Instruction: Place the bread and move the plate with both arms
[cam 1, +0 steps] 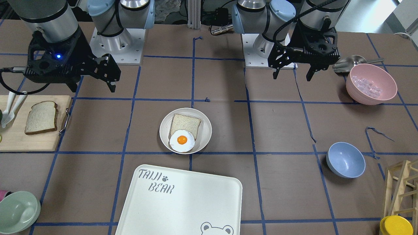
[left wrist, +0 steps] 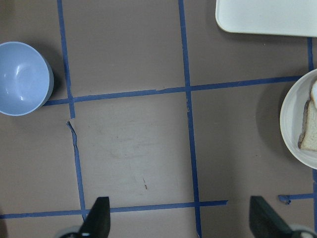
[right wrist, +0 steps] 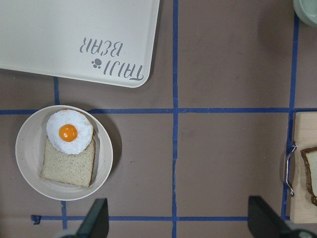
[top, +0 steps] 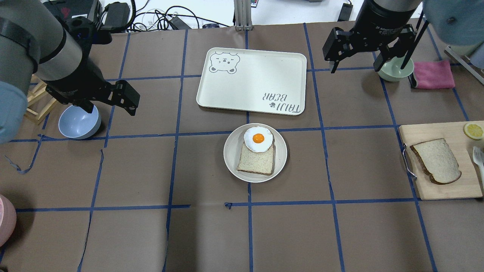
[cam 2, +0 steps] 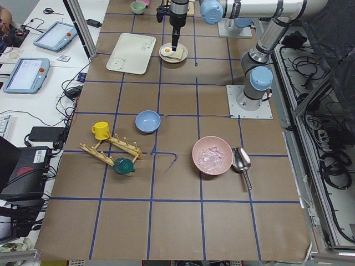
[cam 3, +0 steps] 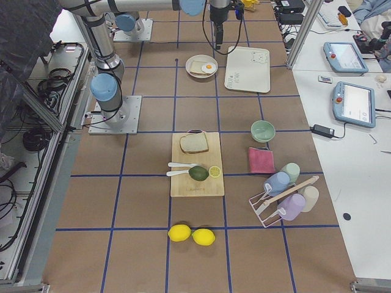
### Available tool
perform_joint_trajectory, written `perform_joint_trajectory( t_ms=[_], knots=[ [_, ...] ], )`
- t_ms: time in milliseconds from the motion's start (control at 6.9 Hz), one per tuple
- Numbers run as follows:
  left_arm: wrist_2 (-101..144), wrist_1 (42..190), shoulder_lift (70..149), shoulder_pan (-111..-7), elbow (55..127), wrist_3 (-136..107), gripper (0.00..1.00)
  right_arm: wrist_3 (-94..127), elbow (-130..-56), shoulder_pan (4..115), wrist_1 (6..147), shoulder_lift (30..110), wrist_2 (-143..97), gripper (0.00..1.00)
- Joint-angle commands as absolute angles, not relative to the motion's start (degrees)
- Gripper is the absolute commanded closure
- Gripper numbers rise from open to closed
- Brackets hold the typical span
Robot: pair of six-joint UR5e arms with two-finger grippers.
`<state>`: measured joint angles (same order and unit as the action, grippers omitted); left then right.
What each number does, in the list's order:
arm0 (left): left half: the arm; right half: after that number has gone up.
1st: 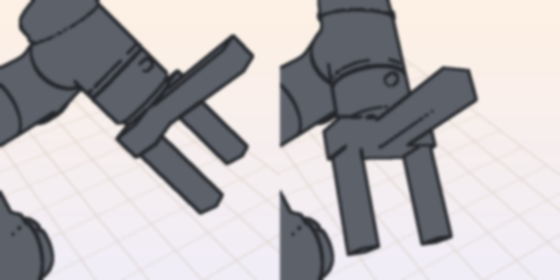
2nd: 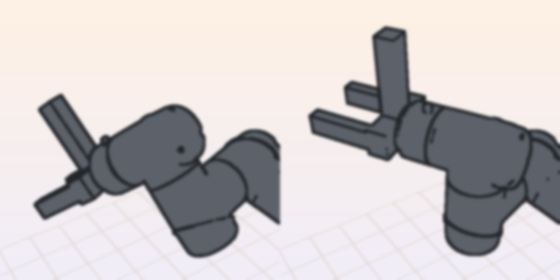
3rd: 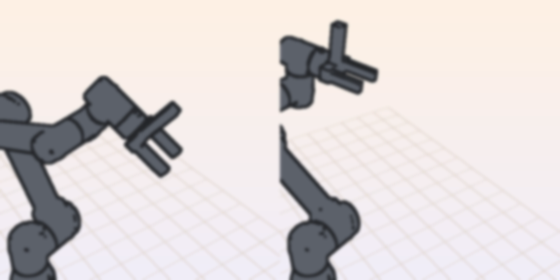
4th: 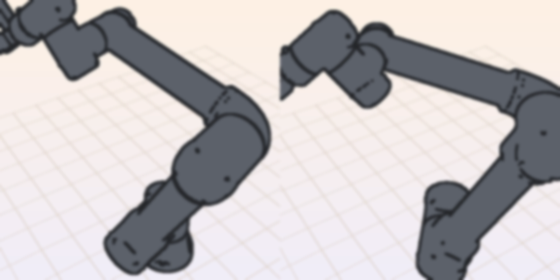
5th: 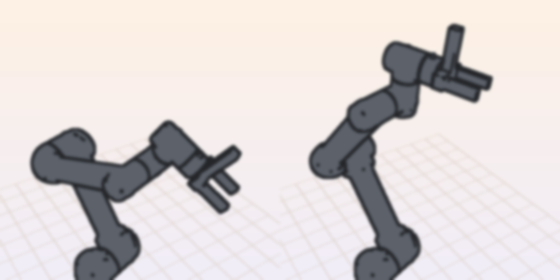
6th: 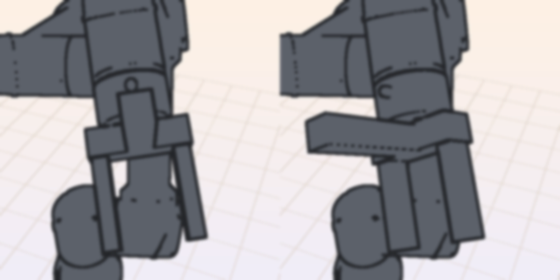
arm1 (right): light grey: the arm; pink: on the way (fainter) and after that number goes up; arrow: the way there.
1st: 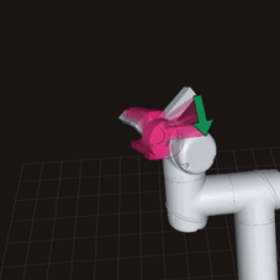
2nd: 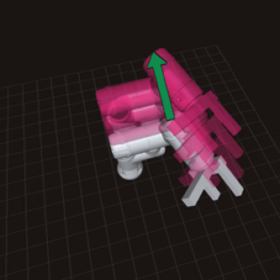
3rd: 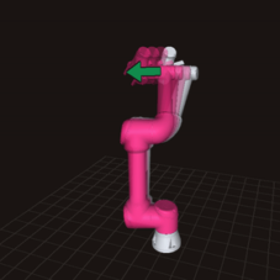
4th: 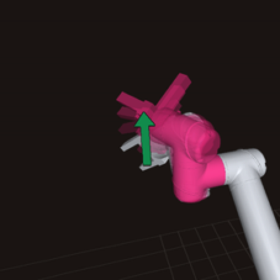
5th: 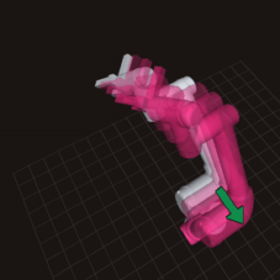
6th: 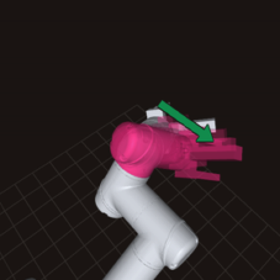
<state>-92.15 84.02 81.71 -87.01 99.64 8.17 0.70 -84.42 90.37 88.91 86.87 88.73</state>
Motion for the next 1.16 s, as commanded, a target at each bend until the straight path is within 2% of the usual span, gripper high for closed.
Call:
perform_joint_trajectory(
  t_ms=[0, 1014],
  knots=[
    [-92.2, 84.02, 81.65, -87.01, 99.67, 8.09, 0.0, 1.84, -84.55, 90.44, 88.85, 87.19, 88.33, 0.0],
    [-92.2, 84.02, 81.65, -87.01, 99.67, 8.09, 0.0, 0.8, -85.43, 89.83, 88.15, 86.32, 89.56, 0.0]
  ],
)
